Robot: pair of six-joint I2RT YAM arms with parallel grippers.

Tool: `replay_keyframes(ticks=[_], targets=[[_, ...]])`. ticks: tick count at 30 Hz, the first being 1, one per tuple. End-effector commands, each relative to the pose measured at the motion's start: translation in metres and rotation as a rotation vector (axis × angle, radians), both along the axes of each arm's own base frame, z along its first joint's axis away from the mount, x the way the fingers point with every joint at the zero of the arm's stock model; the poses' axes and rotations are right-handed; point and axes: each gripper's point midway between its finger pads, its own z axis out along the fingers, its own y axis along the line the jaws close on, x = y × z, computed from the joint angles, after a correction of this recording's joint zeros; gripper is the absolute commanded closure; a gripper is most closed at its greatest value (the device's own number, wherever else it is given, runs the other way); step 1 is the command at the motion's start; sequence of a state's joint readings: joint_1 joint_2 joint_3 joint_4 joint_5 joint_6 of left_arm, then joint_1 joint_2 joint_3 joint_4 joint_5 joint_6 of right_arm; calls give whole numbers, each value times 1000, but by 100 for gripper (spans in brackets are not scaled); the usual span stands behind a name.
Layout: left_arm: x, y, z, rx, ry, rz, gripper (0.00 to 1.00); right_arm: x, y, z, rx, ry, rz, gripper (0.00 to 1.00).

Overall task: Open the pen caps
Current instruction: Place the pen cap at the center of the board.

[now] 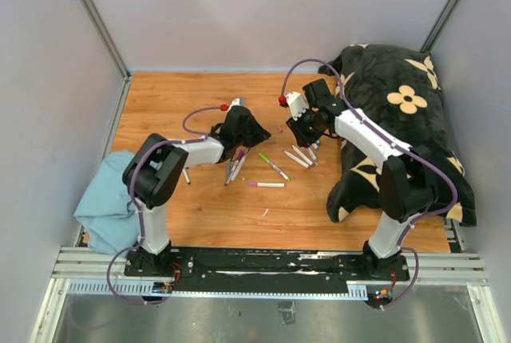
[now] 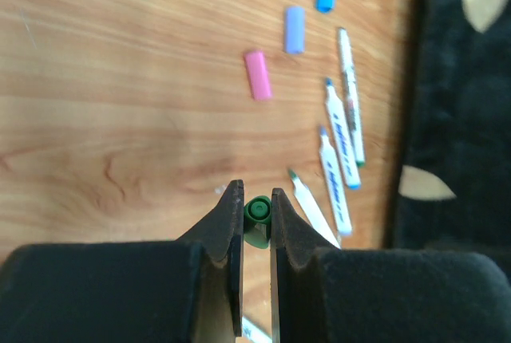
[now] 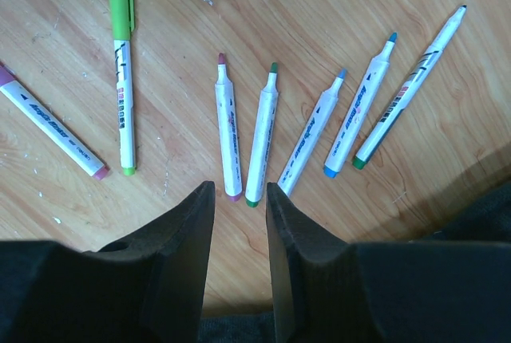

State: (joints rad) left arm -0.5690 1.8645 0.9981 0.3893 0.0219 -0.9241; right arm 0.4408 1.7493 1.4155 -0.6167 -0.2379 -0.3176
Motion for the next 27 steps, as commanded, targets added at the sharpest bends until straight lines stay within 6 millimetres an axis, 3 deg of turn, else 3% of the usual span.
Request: replay_keyframes(ticks=[1, 8, 18, 22, 27], targets=[[6, 11, -47, 260, 168, 34, 97, -1, -3, 7, 34, -4, -4, 67], [28, -12, -56, 304, 187, 1, 91, -1, -3, 8, 40, -4, -4, 67], [32, -23, -54, 279, 179, -30, 68, -2, -3, 8, 50, 2, -1, 67], [32, -25, -40, 260, 152, -42, 64, -3, -1, 11, 66, 1, 6, 67], [28, -22, -5, 211, 64, -43, 63, -8, 5, 14, 103, 7, 40, 67]])
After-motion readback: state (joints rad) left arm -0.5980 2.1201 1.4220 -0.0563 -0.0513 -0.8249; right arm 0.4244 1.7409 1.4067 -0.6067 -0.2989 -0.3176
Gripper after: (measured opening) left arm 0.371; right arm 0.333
